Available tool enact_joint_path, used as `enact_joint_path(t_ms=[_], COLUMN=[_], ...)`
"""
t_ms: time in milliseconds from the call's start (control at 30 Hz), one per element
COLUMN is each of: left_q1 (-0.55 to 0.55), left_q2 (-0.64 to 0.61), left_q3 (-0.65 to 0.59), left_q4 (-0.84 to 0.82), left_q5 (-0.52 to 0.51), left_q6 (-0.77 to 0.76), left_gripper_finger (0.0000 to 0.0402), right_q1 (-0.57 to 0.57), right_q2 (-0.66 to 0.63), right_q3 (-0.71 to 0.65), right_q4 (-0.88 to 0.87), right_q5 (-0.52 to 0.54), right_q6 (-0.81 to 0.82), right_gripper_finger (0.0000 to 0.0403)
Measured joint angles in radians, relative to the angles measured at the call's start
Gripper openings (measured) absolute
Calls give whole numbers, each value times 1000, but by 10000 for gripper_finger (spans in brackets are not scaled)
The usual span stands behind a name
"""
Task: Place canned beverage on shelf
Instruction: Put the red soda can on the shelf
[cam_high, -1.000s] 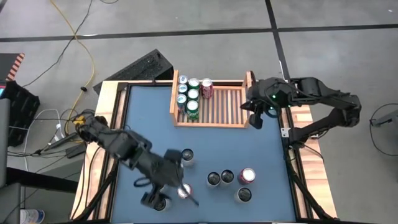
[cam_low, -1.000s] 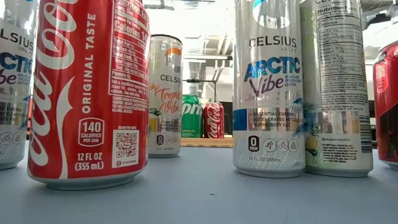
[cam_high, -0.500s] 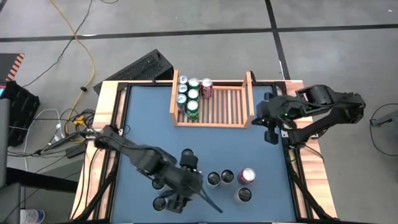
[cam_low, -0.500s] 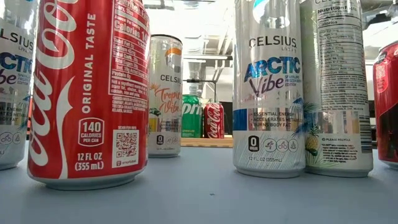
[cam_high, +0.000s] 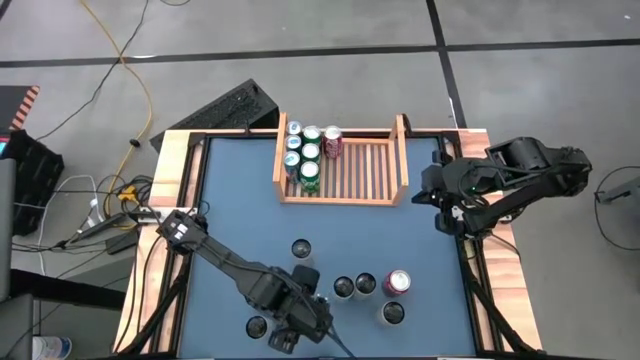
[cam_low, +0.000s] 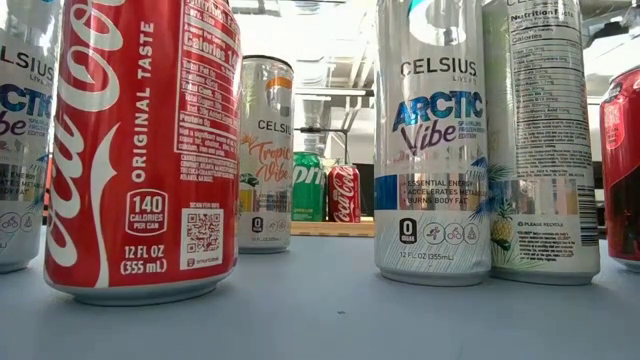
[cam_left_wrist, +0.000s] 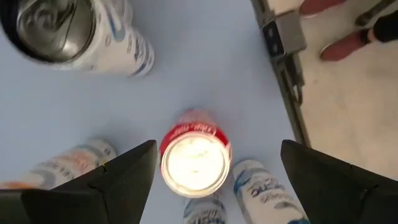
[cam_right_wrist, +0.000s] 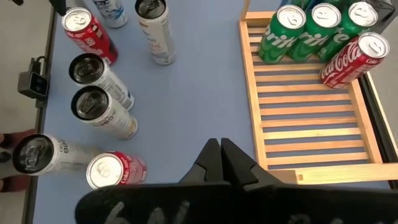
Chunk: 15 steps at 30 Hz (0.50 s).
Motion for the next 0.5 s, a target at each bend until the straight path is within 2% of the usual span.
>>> enact_joint_path(t_ms=[267, 500], left_q1=[6, 25], left_q2=[17, 17], left_q3=[-1, -2], left_q4=[-41, -75], left_q5=[11, 23], left_q6=[54, 88], left_gripper_finger=[329, 345], right_q1=[0, 0], right_q2=[1, 1], right_q3=[0, 0], right_q4=[2, 3], right_q5=[3, 9], right_q6=[14, 19], right_gripper_finger=[0, 0])
